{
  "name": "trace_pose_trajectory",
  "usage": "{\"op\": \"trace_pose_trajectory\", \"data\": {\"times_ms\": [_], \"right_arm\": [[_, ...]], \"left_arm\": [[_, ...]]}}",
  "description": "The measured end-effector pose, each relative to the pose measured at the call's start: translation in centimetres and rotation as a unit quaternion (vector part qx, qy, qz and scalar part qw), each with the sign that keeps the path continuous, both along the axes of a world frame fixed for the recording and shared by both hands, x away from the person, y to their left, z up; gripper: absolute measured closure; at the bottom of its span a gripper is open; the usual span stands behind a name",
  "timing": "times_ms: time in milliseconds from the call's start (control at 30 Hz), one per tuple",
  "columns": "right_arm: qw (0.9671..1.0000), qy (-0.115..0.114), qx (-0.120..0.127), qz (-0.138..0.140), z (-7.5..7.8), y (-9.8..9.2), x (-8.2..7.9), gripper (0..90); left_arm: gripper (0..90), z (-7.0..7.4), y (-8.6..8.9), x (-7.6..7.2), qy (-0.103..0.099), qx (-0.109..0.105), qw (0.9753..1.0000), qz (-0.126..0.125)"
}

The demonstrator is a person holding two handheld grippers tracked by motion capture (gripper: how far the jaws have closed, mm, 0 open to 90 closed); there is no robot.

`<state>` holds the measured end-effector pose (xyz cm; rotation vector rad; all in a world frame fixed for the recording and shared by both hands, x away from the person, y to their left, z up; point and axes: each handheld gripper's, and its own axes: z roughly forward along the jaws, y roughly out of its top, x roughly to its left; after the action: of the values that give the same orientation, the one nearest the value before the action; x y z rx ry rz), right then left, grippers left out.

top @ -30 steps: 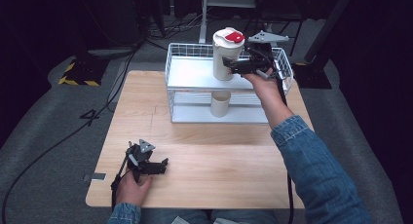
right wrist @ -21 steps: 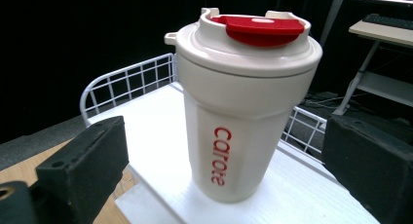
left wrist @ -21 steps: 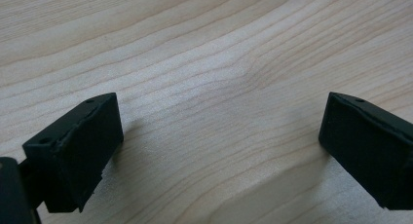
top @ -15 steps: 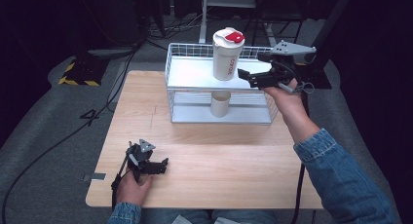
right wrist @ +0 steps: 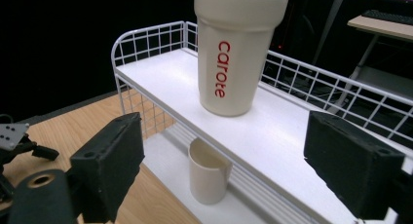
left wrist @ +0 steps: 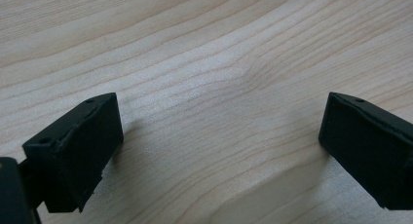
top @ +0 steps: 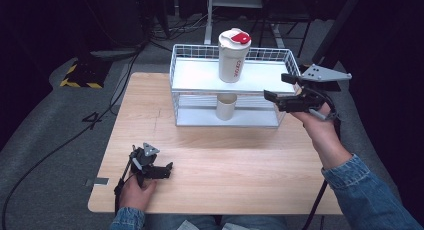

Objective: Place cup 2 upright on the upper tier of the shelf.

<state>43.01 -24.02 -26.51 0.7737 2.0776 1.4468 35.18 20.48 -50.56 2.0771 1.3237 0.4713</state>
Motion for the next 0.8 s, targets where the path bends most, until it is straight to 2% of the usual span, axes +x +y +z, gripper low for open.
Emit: {"op": "trace_pose_trajectory", "data": {"times_ms": [167, 200, 433, 667, 733, 800], "right_arm": [[0.9999, 0.014, -0.006, -0.004, -1.0, -1.0, -0.5, 14.8], [0.9997, 0.019, -0.008, -0.01, -1.6, -1.6, -0.9, 14.8], [0.9992, 0.026, -0.023, -0.017, -3.1, -3.0, -2.0, 14.9], [0.9976, 0.041, -0.046, -0.031, -5.6, -4.5, -3.2, 14.9], [0.997, 0.052, -0.045, -0.035, -6.9, -5.2, -3.6, 14.9], [0.9969, 0.053, -0.044, -0.037, -7.3, -5.4, -3.7, 14.9]], "left_arm": [[2.8, 0.0, 0.0, 0.0, 0.0, -0.001, 1.0, 0.0], [2.8, 0.0, 0.0, 0.0, 0.0, 0.0, 1.0, 0.0], [2.8, 0.0, 0.0, 0.0, 0.0, -0.001, 1.0, 0.0], [2.8, 0.0, 0.0, 0.0, 0.001, -0.001, 1.0, -0.001], [2.8, 0.0, 0.0, 0.0, 0.001, -0.002, 1.0, -0.001], [2.8, 0.0, 0.0, 0.0, 0.001, -0.002, 1.0, 0.0]]}}
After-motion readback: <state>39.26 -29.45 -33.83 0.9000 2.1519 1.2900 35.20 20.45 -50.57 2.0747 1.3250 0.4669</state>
